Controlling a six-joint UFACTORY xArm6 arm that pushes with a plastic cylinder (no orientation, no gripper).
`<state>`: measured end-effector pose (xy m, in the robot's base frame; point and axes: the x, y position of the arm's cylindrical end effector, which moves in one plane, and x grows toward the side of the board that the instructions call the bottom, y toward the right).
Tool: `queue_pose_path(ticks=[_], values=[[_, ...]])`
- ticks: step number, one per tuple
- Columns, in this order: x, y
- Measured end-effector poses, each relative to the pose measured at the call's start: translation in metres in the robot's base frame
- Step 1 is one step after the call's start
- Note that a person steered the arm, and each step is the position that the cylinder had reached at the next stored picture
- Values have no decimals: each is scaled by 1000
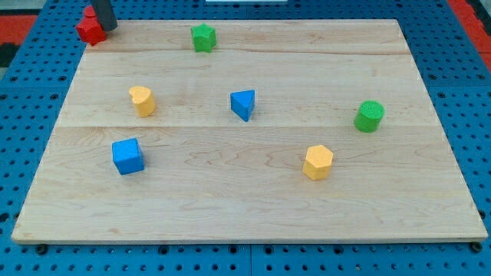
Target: Push the yellow heart horizontally left to yellow hexagon
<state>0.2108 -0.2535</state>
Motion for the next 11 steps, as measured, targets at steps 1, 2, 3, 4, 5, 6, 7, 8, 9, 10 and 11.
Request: queue_pose_path(ticks=[1, 2, 3, 4, 5, 6, 7, 8, 9, 10, 11], values=[[4, 42], [27, 67], [85, 49], [131, 50], [171, 64], [202, 103], [214, 158], [229, 187], [251, 181], [263, 173], [274, 203]])
